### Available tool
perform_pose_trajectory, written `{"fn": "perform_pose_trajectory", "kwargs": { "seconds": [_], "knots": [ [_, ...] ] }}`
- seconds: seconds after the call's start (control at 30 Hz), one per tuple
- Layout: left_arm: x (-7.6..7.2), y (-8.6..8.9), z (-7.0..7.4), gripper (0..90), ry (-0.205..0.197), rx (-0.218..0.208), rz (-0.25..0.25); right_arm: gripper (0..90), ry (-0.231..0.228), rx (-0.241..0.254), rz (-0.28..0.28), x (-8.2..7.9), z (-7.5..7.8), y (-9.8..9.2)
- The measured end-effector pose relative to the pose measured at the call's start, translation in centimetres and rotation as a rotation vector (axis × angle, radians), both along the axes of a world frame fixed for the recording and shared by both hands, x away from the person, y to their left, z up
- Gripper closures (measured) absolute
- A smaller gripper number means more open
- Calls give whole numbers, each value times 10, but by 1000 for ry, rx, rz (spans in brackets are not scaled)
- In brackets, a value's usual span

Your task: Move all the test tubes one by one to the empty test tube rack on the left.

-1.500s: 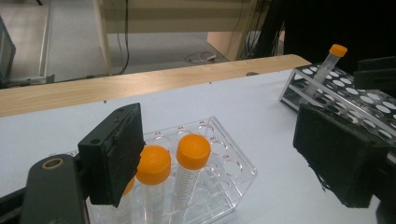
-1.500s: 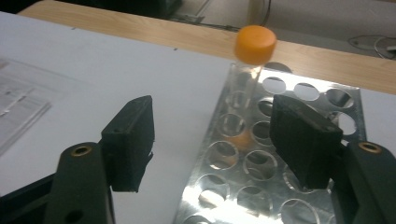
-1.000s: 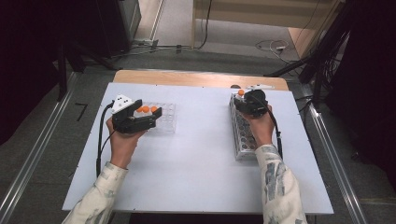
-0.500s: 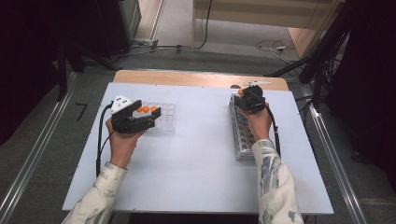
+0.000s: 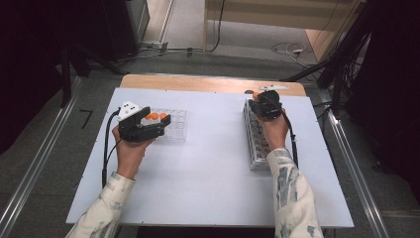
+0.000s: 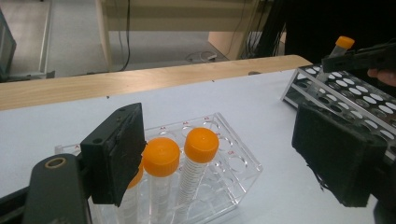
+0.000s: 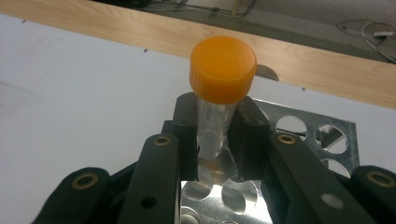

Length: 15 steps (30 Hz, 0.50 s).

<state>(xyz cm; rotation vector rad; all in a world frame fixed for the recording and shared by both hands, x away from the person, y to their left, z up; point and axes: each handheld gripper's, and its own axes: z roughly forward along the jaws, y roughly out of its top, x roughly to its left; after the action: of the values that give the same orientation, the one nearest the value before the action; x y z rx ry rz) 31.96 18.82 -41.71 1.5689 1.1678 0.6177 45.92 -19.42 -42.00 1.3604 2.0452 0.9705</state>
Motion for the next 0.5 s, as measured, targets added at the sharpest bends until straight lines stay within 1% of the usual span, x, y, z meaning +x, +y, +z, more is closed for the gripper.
{"fn": "perform_pose_trajectory", "kwargs": {
  "seconds": [0.07, 0.13, 0.3, 0.5],
  "knots": [
    [0, -1, 0, 177, 0, 1, 2, 716, -11, 3, 0, -2, 3, -1],
    [0, -1, 0, 176, -1, 5, 4, 717, -12, 16, -3, -4, 6, -2],
    [-1, -1, 0, 171, -2, 7, 6, 718, -41, 24, -1, -9, 15, -5],
    [0, -3, 0, 166, -1, 11, 6, 719, -73, 46, 11, -18, 25, -9]
  ]
}}
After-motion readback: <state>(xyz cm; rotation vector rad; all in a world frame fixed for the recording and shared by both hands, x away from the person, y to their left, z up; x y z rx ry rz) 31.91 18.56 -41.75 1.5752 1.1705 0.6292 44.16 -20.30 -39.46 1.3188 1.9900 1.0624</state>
